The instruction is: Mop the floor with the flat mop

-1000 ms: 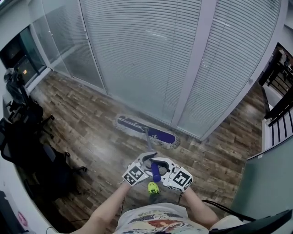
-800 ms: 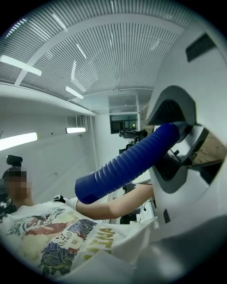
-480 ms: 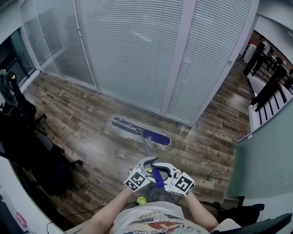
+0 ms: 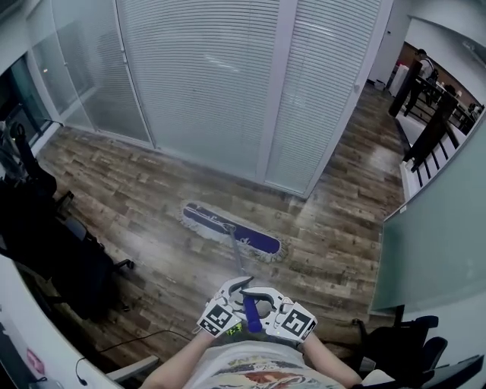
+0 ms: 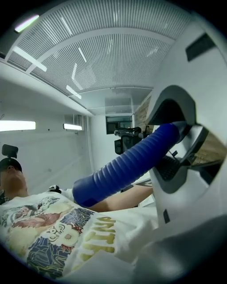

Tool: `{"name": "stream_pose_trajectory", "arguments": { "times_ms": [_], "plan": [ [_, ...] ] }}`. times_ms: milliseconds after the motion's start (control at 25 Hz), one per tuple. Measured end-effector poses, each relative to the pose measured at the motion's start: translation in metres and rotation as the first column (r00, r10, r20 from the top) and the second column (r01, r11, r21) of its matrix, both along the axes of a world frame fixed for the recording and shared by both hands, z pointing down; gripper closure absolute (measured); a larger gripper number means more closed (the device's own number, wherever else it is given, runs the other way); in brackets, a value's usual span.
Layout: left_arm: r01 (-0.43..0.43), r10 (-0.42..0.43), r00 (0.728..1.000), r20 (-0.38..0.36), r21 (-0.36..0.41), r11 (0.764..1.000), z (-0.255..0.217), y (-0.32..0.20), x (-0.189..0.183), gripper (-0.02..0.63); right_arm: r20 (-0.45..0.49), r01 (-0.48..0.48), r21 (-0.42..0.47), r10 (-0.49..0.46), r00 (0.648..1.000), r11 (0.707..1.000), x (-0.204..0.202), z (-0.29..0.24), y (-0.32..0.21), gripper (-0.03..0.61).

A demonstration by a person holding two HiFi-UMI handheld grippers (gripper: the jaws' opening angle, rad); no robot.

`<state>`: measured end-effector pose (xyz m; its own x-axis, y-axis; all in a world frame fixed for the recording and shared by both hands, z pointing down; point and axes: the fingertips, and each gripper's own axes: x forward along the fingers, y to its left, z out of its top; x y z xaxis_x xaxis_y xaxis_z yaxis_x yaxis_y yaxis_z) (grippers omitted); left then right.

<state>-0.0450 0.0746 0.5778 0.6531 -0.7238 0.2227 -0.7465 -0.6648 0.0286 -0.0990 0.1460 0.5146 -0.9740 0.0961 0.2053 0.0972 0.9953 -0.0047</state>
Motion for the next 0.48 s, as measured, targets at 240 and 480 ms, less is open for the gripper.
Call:
{"name": "stream_pose_trajectory", "arguments": {
  "times_ms": [240, 480],
  "plan": [
    [-0.01, 0.01, 1.0, 0.022, -0.012, 1.0, 0.005, 0.045, 0.074, 0.42, -0.003, -0.056, -0.047, 0.056, 0.998, 0.997, 0.075, 0.001, 0.043, 0.383],
    [0.007, -0.007, 1.0, 0.002, 0.005, 1.0, -0.001, 0.105, 0.158, 0.42, 0.016, -0.076, -0.026, 0.076, 0.997, 0.997, 0.161, -0.001, 0.101, 0.383]
  ]
}}
